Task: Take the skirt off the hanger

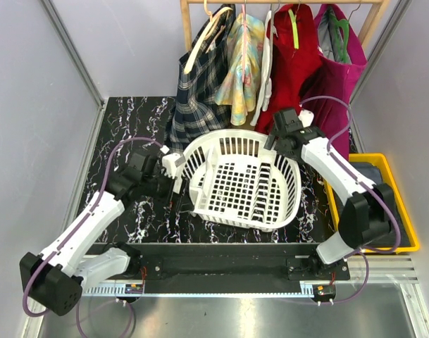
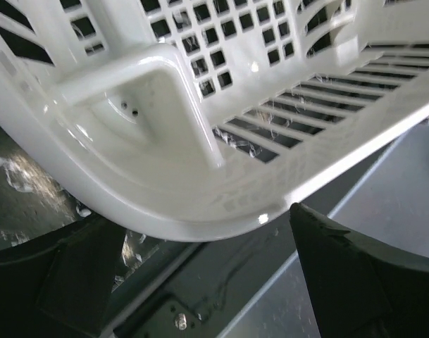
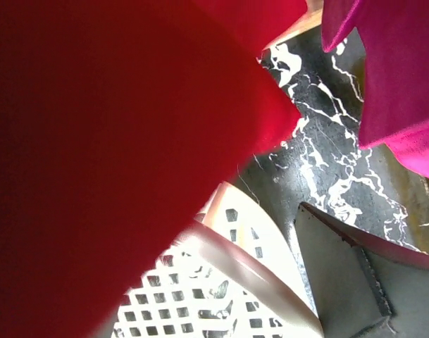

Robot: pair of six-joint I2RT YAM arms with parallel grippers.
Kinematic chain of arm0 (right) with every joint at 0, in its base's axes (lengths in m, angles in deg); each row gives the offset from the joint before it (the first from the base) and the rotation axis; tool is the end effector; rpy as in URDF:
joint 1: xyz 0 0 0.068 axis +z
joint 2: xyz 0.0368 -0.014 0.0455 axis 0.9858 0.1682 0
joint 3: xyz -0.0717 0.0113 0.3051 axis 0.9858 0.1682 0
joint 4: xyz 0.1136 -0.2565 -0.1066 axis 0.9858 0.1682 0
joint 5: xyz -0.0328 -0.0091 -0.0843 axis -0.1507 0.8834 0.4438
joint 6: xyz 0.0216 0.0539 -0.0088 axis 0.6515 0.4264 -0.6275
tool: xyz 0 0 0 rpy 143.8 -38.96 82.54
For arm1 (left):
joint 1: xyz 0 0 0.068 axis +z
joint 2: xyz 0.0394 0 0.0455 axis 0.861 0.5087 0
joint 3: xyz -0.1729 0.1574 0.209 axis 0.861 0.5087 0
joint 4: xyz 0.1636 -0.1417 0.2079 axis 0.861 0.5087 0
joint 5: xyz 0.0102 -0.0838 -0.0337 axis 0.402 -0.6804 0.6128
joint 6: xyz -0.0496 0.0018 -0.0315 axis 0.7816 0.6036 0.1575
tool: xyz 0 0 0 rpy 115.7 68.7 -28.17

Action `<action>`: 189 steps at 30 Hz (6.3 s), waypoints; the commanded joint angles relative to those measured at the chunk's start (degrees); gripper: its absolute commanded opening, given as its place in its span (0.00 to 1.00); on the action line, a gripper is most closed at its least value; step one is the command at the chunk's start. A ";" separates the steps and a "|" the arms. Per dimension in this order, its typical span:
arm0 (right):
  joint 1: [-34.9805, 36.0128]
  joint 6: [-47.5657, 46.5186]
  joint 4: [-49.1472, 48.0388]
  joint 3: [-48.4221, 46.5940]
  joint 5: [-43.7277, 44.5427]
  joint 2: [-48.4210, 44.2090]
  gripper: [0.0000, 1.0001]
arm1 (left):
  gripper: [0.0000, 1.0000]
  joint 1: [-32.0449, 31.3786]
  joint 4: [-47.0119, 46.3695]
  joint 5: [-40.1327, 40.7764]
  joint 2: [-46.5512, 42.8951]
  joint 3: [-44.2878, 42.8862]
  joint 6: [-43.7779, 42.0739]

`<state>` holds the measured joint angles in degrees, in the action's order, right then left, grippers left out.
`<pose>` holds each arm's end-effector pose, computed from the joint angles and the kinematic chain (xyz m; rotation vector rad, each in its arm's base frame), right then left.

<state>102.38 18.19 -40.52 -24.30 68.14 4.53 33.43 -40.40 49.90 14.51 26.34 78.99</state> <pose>0.3548 0.1262 0.3172 0.4708 2.3984 -0.0546 0.1842 -0.1125 0.3062 0.6107 2.4628 -0.8659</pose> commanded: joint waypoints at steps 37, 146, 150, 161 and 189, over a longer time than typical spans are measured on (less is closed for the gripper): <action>3.16 -8.82 -11.28 -1.54 -25.93 -0.61 1.00 | 0.99 -6.78 -4.01 4.34 -1.51 -1.79 -8.52; 2.19 -14.44 9.38 -7.60 -2.11 2.56 0.02 | 0.99 -11.62 -8.50 16.82 0.51 0.85 -18.45; 2.28 -14.27 7.63 -5.59 -5.87 -2.00 0.18 | 0.99 -11.53 -7.44 20.42 1.74 -6.06 -18.80; 5.44 -15.94 -2.04 5.23 -13.71 -27.32 1.00 | 0.99 -11.53 -3.66 45.36 8.77 -42.37 -28.46; 13.97 -13.57 -17.96 15.95 -17.58 -43.94 0.99 | 0.99 2.00 -31.96 26.50 45.51 -83.18 -25.22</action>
<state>115.87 4.11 -54.97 -8.30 51.81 -39.19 34.67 -69.10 81.18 60.08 -53.70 50.90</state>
